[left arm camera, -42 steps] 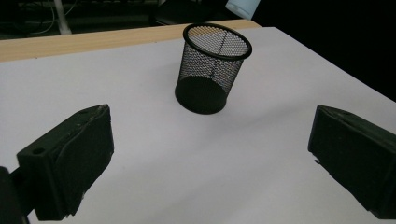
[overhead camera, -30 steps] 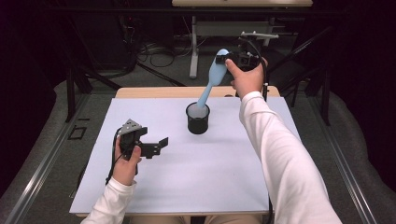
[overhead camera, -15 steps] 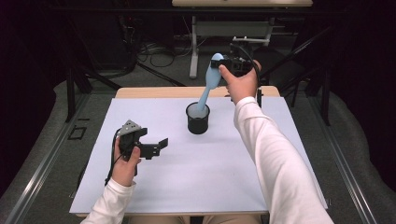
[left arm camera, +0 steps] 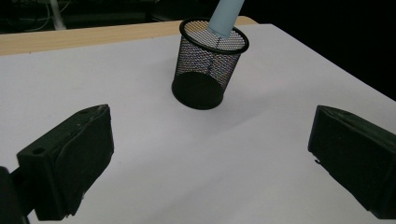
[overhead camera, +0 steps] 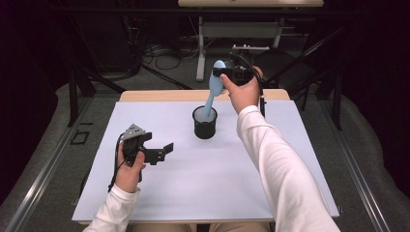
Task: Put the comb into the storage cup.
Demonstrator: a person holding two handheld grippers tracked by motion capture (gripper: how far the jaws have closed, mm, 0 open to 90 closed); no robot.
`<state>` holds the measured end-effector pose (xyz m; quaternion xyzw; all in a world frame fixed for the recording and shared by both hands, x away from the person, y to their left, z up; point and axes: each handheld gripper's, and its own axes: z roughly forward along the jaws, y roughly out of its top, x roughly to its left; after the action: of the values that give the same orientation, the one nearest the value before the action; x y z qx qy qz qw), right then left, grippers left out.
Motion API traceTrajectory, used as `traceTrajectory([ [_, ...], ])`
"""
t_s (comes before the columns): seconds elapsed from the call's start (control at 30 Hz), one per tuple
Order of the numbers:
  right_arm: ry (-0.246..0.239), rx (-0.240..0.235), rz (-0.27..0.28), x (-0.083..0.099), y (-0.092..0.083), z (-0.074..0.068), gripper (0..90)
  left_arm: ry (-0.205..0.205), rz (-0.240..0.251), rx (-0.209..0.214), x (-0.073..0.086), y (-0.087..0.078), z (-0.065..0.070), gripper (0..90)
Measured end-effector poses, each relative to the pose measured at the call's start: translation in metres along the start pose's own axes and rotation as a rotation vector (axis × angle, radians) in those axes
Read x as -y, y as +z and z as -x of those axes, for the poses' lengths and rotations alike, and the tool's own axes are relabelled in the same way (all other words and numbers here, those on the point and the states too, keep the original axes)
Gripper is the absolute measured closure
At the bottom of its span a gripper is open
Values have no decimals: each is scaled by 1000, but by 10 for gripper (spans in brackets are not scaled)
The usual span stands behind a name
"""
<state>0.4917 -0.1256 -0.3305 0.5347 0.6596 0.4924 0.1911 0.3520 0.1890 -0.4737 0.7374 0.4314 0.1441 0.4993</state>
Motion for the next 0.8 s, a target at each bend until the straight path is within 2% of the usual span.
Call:
traceTrajectory([
  [0.27, -20, 5, 2, 7, 5, -3, 507, -15, 8, 0, 0, 0, -1, 4],
  [0.67, -45, 11, -11, 18, 14, -7, 507, -16, 6, -3, 0, -2, -3, 4],
  [0.8, -71, 17, -17, 24, 18, -8, 507, -20, 11, -5, 0, -2, -3, 4],
])
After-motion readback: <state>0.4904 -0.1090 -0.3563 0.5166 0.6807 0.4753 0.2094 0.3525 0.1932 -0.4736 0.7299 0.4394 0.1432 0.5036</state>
